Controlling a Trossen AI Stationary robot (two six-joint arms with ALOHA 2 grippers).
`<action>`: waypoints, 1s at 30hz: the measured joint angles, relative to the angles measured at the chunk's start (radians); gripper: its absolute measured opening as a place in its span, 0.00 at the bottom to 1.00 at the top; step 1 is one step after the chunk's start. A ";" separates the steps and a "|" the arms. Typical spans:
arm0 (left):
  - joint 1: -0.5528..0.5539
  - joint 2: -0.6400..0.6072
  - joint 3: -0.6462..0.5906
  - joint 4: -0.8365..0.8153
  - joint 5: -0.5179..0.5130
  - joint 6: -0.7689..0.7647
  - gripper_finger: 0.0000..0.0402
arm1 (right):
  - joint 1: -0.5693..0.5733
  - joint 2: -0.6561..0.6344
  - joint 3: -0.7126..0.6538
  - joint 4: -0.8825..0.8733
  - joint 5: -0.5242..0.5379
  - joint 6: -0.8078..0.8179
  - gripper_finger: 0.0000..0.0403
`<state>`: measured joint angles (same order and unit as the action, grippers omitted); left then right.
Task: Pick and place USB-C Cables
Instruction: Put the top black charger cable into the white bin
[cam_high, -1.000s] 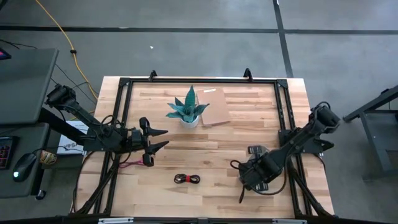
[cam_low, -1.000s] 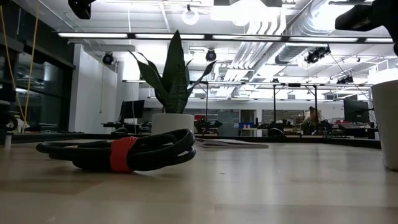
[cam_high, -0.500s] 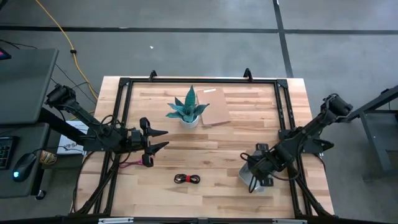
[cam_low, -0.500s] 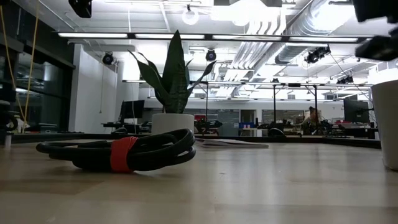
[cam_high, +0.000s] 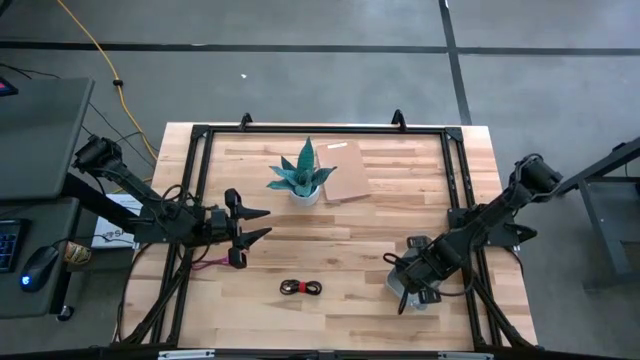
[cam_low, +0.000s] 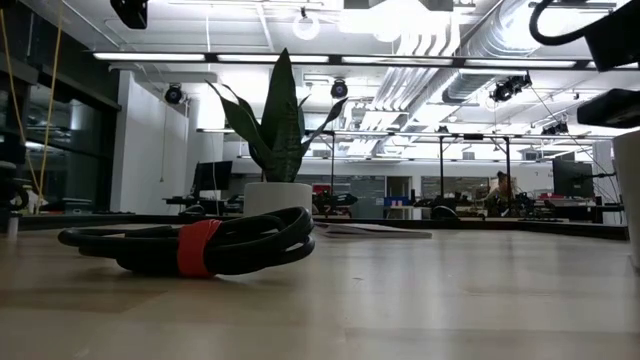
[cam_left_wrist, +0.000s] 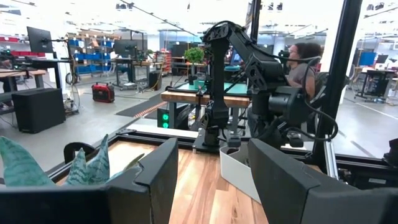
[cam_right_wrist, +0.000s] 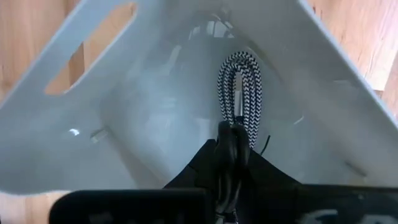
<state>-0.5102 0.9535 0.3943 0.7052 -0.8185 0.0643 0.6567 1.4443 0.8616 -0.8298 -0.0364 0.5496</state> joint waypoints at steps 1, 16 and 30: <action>0.000 0.000 0.000 0.000 0.000 0.000 0.44 | 0.000 0.003 0.000 0.002 0.000 0.001 0.02; 0.000 0.000 0.000 0.000 0.000 0.000 0.44 | 0.000 0.103 0.000 0.044 0.001 0.018 0.02; 0.000 0.000 0.000 0.000 0.000 0.000 0.44 | 0.000 0.178 0.001 0.096 0.001 -0.008 0.02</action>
<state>-0.5102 0.9532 0.3943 0.7050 -0.8185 0.0642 0.6567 1.6218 0.8627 -0.7335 -0.0353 0.5419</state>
